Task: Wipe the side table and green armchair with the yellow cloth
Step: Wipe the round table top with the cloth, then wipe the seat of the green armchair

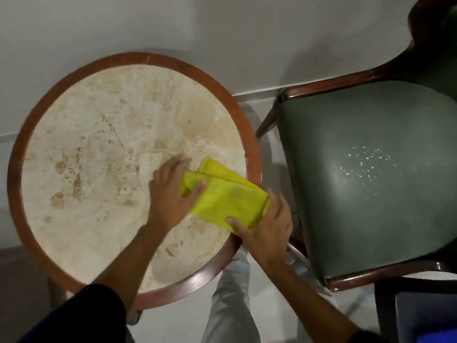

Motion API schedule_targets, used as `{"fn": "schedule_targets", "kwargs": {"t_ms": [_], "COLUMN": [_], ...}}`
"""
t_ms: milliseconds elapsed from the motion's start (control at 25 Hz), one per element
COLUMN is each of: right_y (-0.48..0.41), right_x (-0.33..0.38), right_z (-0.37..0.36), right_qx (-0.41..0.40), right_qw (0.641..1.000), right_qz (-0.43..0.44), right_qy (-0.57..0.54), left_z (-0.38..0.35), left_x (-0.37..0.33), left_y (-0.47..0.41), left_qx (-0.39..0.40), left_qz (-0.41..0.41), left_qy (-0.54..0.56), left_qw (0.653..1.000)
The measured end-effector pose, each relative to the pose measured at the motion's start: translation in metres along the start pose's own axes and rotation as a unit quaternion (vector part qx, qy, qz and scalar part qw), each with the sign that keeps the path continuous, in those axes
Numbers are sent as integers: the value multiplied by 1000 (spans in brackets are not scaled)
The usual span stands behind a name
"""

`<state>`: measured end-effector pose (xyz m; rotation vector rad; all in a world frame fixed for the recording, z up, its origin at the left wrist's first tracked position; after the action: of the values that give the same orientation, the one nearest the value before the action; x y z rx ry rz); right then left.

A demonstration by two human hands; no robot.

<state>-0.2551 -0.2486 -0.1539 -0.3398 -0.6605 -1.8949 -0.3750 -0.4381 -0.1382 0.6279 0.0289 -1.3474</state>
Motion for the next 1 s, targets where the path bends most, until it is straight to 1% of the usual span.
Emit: {"fn": "schedule_targets", "kwargs": {"t_ms": [40,80,120,160,200,240,280,320,400,440,480,520,560,600,680,720,800,840,880,920,960,1000], "right_y": [9,13,12,7,0,-7,-16,-25,-45,-55,-64,-73,-82,-88,-91,-92,-106,-137,-178,-202,-221,-233], "right_x": [-6,-8,-10,-13,-19,-29,-44,-62,-97,-117,-138,-163,-185,-196,-185,-167,-134,-156,-196,-208,-227,-250], "right_z": [3,3,5,13,28,47,71,101,155,181,199,211,212,205,167,144,116,108,114,130,152,173], "right_qx": [23,47,50,31,7,-17,-47,-78,-125,-148,-175,-201,-212,-200,-130,-96,-66,-69,-92,-110,-118,-102], "right_qw": [983,945,899,863,847,848,866,893,934,946,959,969,973,975,983,987,994,994,989,982,975,972], "right_qz": [-151,-236,-274,-293,-295,-274,-239,-196,-106,-79,-66,-65,-82,-100,-128,-120,-53,-26,-16,29,54,47], "right_qy": [-105,-222,-337,-411,-442,-453,-436,-397,-316,-276,-214,-128,-43,11,29,35,64,83,116,150,181,207], "left_z": [-12,-21,-30,-36,-42,-47,-53,-65,-88,-101,-113,-125,-135,-139,-138,-133,-120,-138,-169,-165,-164,-166], "left_x": [-10,-20,-29,-38,-48,-62,-82,-109,-161,-189,-212,-234,-251,-260,-264,-256,-231,-237,-255,-252,-253,-254], "left_y": [16,29,37,42,46,50,56,64,75,80,83,84,83,77,50,34,4,-20,-48,-61,-72,-77], "left_qx": [18,28,35,37,42,51,65,84,104,116,121,110,82,56,19,-4,-36,-18,9,20,31,39], "left_qz": [-9,-12,-3,15,31,42,51,53,45,28,3,-35,-73,-103,-158,-177,-210,-238,-256,-251,-249,-250], "left_qy": [18,48,93,141,183,223,256,282,301,288,235,135,25,-47,-112,-123,-155,-181,-201,-215,-219,-219], "left_qw": [1000,998,995,989,982,973,963,954,947,950,964,984,994,992,981,976,965,954,945,944,943,942]}}
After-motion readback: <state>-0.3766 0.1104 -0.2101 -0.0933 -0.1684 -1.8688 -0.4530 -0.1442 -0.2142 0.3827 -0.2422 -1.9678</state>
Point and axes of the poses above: each hand's wrist, its own y-axis away from the middle knuckle, its own z-axis out of the back of the hand, x = y × z, the point moved 1 cm from there along -y, towards the middle knuckle, and after that the axes turned 15 degrees about z, right-handed, at the moved point
